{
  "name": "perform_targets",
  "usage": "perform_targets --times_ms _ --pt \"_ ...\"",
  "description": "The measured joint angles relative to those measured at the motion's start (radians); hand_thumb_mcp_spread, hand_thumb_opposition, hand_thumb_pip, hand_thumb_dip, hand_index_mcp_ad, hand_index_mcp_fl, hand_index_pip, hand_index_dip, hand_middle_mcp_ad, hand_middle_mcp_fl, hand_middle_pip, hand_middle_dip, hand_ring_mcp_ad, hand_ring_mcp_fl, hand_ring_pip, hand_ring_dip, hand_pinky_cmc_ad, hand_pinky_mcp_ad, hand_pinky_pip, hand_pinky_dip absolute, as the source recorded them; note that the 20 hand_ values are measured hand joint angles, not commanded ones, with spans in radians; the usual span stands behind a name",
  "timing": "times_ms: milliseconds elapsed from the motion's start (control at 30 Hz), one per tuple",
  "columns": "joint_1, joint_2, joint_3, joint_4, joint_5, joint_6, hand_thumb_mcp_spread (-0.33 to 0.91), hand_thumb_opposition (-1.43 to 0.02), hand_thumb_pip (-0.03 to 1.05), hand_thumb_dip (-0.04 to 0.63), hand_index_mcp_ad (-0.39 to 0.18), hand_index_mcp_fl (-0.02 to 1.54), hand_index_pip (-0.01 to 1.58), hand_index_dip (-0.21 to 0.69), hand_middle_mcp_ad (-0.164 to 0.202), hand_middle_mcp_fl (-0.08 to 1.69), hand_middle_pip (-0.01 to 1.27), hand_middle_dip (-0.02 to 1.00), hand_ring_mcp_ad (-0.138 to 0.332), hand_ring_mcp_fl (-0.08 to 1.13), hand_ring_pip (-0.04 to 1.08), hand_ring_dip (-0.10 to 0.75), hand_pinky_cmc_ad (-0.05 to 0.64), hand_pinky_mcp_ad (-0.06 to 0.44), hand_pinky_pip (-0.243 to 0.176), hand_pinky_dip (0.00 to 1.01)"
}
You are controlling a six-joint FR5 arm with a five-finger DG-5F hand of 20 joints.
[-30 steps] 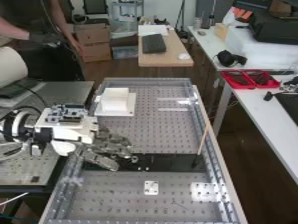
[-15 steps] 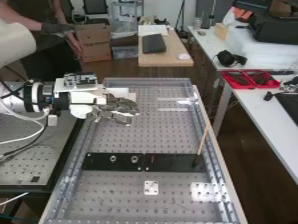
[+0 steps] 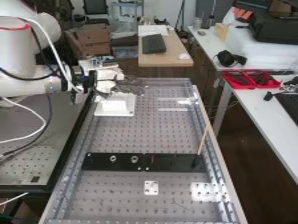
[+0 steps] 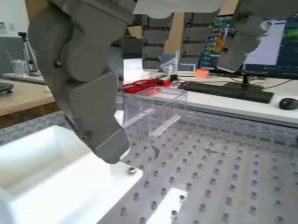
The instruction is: Grab the smaller nut and place it in the white container
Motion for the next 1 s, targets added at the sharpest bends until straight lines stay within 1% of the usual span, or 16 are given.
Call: perform_targets --times_ms 167,367,700,800,867,900,1000 --pt "0.055 -0.023 0.015 0.004 -0.021 0.028 0.57 -0.97 0.58 0.239 -0.286 0.37 1.53 0.093 -0.012 0.02 0.13 0.29 0.113 0.0 0.1 0.127 0.316 0.264 -0.077 0.2" --pt "0.093 -0.038 0.014 0.028 -0.025 0.066 0.57 -0.97 0.58 0.239 -0.286 0.37 1.53 0.096 -0.014 0.03 0.13 0.29 0.113 0.0 0.1 0.127 0.316 0.264 -0.077 0.2" --pt "0.133 -0.054 -0.013 0.078 0.019 0.118 0.58 -0.97 0.58 0.239 -0.29 0.36 1.53 0.096 -0.012 0.04 0.13 0.29 0.113 0.0 0.1 0.127 0.312 0.264 -0.077 0.2" --pt "0.137 -0.057 -0.016 0.079 0.029 0.118 0.57 -0.97 0.58 0.239 -0.29 0.37 1.51 0.096 -0.014 0.04 0.14 0.29 0.113 0.0 0.1 0.127 0.312 0.264 -0.077 0.2" --pt "0.138 -0.059 -0.016 0.069 0.037 0.114 0.55 -0.97 0.57 0.237 -0.29 0.37 1.46 0.098 -0.012 0.04 0.14 0.29 0.115 0.0 0.1 0.127 0.312 0.264 -0.077 0.2" --pt "0.138 -0.059 -0.015 0.061 0.044 0.109 0.53 -0.95 0.56 0.237 -0.29 0.33 1.44 0.098 -0.012 0.04 0.14 0.29 0.113 0.0 0.1 0.127 0.316 0.264 -0.077 0.2" --pt "0.137 -0.06 -0.013 0.043 0.063 0.103 0.5 -0.93 0.55 0.237 -0.29 0.22 1.38 0.098 -0.012 0.02 0.14 0.29 0.115 0.0 0.1 0.127 0.312 0.264 -0.077 0.2"
